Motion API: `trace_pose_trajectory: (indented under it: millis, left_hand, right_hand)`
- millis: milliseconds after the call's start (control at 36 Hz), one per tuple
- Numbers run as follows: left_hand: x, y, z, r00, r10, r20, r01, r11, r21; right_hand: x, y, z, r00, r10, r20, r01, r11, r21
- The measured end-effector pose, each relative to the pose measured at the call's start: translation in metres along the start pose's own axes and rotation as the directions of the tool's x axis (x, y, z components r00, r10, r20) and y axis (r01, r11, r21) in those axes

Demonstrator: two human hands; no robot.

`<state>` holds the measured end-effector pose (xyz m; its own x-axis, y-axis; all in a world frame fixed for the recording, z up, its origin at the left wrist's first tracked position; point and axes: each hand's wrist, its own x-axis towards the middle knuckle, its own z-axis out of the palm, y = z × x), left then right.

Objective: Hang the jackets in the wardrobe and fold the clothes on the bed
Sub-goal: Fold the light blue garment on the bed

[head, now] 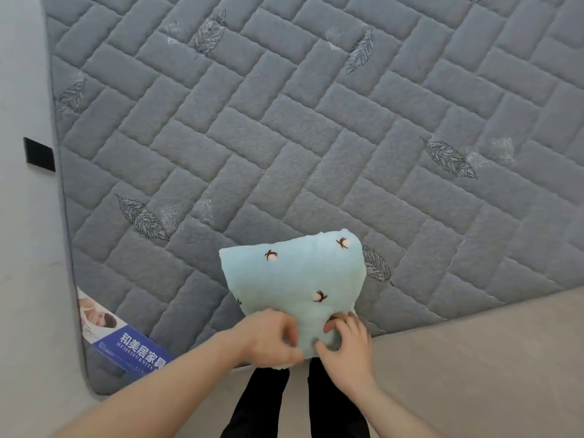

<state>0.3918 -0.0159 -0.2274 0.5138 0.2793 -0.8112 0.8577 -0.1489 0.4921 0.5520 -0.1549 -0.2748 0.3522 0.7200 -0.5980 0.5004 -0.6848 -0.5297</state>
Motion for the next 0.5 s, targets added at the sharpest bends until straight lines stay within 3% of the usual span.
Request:
trace_pose_trajectory:
  millis: [83, 139, 167, 222, 278, 361, 417, 500]
  left_hand:
    - [0.001, 0.026, -0.043, 0.957, 0.012, -0.289, -0.065, 0.983, -0.174]
    - [0.012, 0.033, -0.071, 0.862, 0.089, -0.498, -0.155, 0.983, -0.094]
    - [0.020, 0.035, -0.085, 0.834, 0.136, -0.534, -0.169, 0.986, -0.014]
    - [0.039, 0.033, -0.106, 0.886, 0.123, -0.446, -0.108, 0.992, 0.060]
    - [0.056, 0.028, -0.112, 0.969, 0.014, -0.246, 0.001, 0.998, 0.061]
    - [0.073, 0.017, -0.099, 0.995, -0.092, -0.040, 0.098, 0.981, 0.170]
    - [0.080, 0.011, -0.091, 0.991, -0.127, -0.031, 0.130, 0.975, 0.182]
    - [0.086, 0.008, -0.089, 0.984, -0.174, -0.037, 0.177, 0.978, 0.112]
  right_hand:
    - [-0.007, -0.002, 0.003, 0.997, 0.054, -0.061, -0.048, 0.994, 0.101]
    - [-0.011, -0.004, 0.004, 0.993, 0.090, -0.077, -0.080, 0.989, 0.127]
    - [-0.013, -0.005, 0.005, 0.989, 0.118, -0.092, -0.105, 0.985, 0.136]
    - [-0.016, -0.008, 0.006, 0.965, 0.235, -0.119, -0.214, 0.962, 0.168]
    - [-0.019, -0.013, 0.008, 0.895, 0.431, -0.115, -0.384, 0.876, 0.292]
    - [-0.023, -0.022, 0.014, 0.709, 0.705, 0.029, -0.573, 0.551, 0.607]
    - [-0.024, -0.026, 0.022, 0.671, 0.716, 0.193, -0.577, 0.341, 0.742]
    - [-0.022, -0.029, 0.034, 0.692, 0.656, 0.302, -0.537, 0.188, 0.823]
